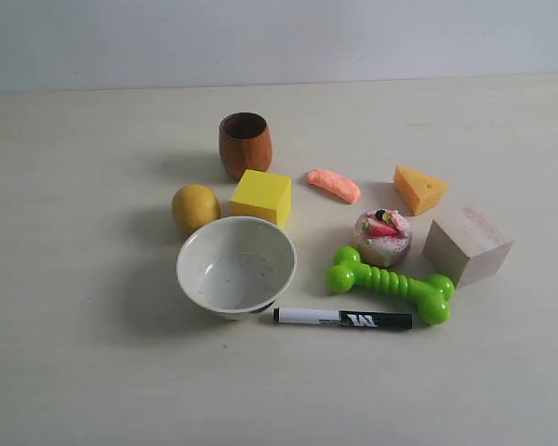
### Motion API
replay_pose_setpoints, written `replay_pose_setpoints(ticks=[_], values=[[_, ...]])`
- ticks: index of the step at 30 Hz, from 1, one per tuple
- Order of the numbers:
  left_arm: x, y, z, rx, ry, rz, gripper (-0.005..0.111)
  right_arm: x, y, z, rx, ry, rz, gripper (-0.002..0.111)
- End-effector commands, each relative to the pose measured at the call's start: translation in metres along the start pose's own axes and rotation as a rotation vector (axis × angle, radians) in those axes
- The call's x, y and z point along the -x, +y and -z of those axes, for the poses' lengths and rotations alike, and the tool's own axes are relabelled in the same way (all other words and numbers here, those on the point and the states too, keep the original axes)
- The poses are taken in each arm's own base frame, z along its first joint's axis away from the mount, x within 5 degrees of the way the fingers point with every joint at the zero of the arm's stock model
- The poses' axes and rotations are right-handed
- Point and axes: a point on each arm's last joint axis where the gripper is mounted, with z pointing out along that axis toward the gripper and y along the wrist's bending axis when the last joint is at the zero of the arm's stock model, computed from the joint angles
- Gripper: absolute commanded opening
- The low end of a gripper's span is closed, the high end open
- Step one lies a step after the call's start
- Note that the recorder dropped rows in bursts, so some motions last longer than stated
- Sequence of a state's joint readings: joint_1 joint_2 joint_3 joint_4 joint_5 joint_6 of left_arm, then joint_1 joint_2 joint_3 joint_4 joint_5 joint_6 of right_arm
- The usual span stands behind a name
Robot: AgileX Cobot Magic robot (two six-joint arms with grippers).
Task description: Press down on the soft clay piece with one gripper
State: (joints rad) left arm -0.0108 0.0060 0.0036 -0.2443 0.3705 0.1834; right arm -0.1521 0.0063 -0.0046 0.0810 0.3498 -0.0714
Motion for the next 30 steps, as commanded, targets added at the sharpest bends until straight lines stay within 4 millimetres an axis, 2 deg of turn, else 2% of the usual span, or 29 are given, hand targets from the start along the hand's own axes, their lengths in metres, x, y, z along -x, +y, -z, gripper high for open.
replay_pose_setpoints(ticks=[1,27,30], values=[[0.002,0.0,0.001,0.002,-0.017,0.002,0.0,0.0,0.0,0.0,0.0,-0.016,0.009,0.0],[0.002,0.0,0.001,0.002,-0.017,0.002,0.0,0.0,0.0,0.0,0.0,-0.019,0.009,0.0],[0.002,0.0,0.001,0.002,-0.017,0.002,0.0,0.011,0.0,0.001,0.001,-0.133,-0.025,0.0]])
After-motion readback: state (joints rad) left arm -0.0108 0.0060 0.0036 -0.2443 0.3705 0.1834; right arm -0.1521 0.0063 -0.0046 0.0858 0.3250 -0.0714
